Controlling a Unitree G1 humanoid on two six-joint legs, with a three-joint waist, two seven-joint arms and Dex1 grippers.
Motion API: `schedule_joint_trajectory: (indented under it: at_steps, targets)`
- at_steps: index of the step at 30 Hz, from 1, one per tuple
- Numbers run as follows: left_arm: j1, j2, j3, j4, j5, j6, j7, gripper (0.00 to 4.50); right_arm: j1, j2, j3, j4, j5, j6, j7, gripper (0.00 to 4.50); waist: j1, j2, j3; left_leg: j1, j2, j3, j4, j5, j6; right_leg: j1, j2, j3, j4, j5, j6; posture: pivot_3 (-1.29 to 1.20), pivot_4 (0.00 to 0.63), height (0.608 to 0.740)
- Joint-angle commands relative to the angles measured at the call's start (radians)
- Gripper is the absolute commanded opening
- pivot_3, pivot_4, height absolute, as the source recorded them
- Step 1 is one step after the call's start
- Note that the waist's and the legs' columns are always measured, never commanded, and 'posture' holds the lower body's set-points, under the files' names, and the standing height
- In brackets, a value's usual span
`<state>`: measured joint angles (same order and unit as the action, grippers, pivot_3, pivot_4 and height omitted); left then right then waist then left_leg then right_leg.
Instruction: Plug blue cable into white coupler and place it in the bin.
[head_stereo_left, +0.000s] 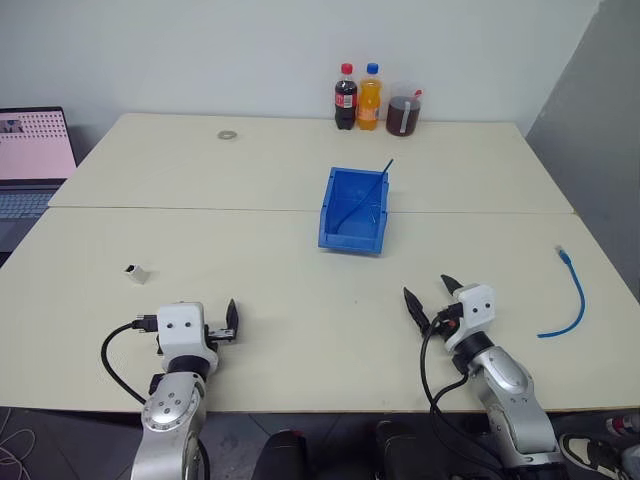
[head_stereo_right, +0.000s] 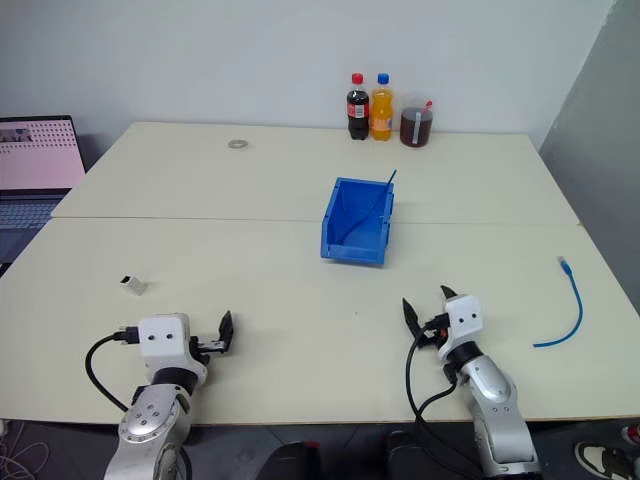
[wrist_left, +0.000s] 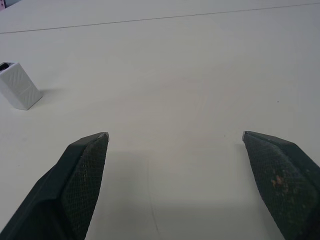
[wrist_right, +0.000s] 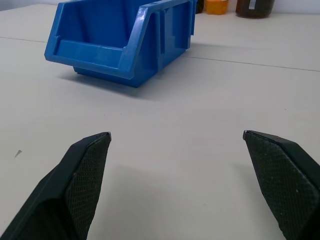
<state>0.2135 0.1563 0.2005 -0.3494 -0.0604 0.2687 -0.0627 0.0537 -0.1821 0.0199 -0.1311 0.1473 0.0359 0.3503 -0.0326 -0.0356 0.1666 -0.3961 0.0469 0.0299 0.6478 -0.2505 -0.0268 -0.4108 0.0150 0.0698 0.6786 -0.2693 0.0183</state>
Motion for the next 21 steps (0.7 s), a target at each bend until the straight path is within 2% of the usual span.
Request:
schedule_joint_trajectory:
  at_steps: [1,15,21]
  targets:
    - [0.005,0.008,0.000,-0.038,-0.005,-0.041,-0.015,4.50,-0.013,0.000,-0.009,-0.015,0.018,-0.012,0.008,4.49,0.000,0.000,0.000,0.000,0.000,0.000,0.000,0.000,0.000,0.000,0.000,0.000,0.000,0.000,0.000,0.00,0.150,0.740]
    - [0.023,0.011,0.003,-0.015,0.030,-0.056,-0.006,4.50,-0.003,-0.004,-0.004,-0.016,0.023,0.011,0.019,4.49,0.000,0.000,0.000,0.000,0.000,0.000,0.000,0.000,0.000,0.000,0.000,0.000,0.000,0.000,0.000,0.00,0.150,0.740]
    - [0.033,0.014,0.005,-0.037,-0.014,-0.059,-0.051,4.50,-0.016,-0.009,-0.009,-0.027,0.032,0.037,0.027,4.49,0.000,0.000,0.000,0.000,0.000,0.000,0.000,0.000,0.000,0.000,0.000,0.000,0.000,0.000,0.000,0.00,0.150,0.740]
